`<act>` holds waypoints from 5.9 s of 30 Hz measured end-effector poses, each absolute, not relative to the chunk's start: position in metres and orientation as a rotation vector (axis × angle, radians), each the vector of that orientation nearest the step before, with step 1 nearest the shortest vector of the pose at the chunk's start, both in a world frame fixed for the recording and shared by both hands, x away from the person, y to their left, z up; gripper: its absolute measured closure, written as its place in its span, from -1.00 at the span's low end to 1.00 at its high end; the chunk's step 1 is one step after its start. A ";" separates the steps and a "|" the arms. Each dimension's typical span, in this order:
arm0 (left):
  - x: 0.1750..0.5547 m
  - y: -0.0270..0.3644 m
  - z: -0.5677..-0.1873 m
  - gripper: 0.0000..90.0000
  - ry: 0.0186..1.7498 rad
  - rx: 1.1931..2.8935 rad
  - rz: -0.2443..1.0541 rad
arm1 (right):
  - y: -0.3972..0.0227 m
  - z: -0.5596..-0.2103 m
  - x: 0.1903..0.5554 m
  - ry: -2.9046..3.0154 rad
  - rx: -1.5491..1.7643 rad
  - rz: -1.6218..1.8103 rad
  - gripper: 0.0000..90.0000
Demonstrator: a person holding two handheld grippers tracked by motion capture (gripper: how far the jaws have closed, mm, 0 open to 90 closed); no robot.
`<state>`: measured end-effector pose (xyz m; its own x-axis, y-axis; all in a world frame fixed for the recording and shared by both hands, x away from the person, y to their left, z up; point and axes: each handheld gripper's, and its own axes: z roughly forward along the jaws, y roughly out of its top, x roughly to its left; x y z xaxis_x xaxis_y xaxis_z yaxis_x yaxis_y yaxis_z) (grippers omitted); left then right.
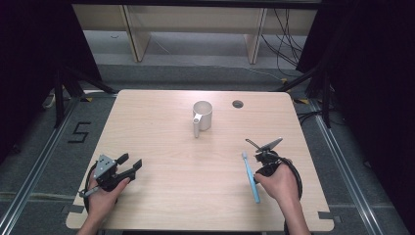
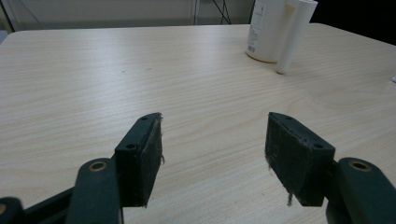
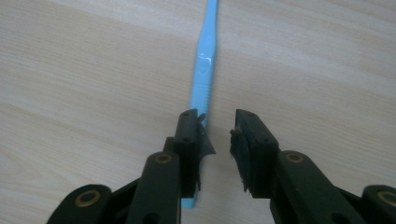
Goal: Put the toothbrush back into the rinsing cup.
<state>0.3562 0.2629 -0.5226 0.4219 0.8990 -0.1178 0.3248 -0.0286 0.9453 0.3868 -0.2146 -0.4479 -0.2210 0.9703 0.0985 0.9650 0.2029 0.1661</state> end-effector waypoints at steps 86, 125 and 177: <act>0.356 0.262 -0.523 -0.19 1.117 1.581 0.653 | -0.201 -0.462 0.394 2.426 2.019 0.115 0.76; 0.356 0.262 -0.523 -0.19 1.118 1.580 0.651 | -0.204 -0.442 0.385 2.272 1.940 0.460 0.77; 0.357 0.261 -0.524 -0.19 1.109 1.573 0.646 | -0.204 -0.440 0.372 2.078 1.537 0.887 0.77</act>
